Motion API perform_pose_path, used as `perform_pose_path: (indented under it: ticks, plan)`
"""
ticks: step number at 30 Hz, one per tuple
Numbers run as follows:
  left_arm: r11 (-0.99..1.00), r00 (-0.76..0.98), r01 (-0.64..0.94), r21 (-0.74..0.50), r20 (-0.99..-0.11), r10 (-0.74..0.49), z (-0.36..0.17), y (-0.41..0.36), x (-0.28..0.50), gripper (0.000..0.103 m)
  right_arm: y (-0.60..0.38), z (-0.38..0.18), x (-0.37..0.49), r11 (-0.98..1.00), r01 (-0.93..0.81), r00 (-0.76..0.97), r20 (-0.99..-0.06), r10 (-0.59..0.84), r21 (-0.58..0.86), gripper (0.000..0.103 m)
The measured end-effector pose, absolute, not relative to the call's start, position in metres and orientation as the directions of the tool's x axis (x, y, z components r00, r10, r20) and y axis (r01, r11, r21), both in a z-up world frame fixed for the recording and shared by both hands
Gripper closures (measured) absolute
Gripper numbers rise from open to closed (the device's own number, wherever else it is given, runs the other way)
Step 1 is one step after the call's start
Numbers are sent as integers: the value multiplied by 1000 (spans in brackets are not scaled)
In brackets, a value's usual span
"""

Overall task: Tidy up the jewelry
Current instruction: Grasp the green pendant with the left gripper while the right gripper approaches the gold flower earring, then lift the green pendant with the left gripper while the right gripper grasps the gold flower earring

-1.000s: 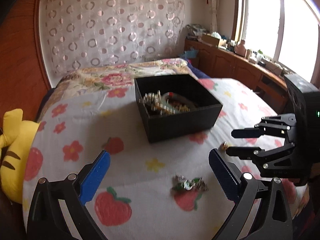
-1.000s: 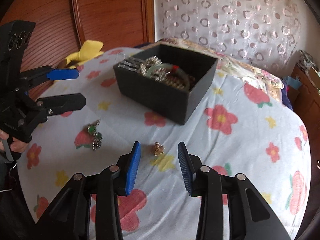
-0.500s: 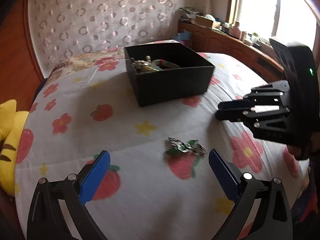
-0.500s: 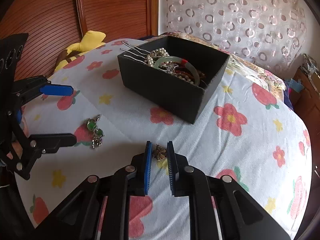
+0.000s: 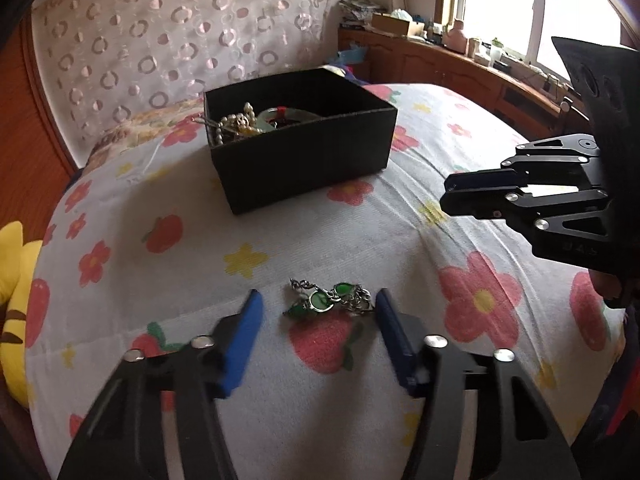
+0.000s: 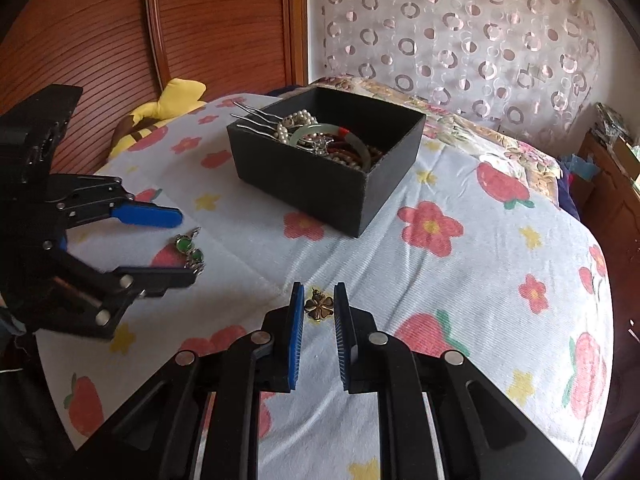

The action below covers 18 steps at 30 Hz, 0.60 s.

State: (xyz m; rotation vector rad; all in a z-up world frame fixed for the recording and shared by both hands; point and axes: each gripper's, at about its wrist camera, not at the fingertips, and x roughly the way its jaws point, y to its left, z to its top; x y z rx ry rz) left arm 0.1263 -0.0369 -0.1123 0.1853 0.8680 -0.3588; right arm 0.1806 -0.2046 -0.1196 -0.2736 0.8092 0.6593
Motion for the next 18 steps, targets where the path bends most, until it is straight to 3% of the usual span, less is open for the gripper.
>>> perform_pose_path:
  ticks: [1, 2, 4, 18]
  plan:
    - [920, 592, 392, 11, -768, -243, -111, -37, 124, 88, -204, -119, 179, 768, -641, 507, -741, 441, 19, 86]
    - [916, 587, 400, 5, -769, -252, -111, -35, 124, 97, -204, -118, 178, 765, -644, 506, -738, 445, 20, 86]
    - [911, 578, 413, -8, -771, -269, -111, -36, 123, 103, -204, -117, 176, 762, -648, 507, -735, 449, 19, 86]
    - [923, 631, 384, -9, -727, -269, -94, -33, 125, 102, -201, -110, 166, 752, -659, 515, -725, 458, 7, 86]
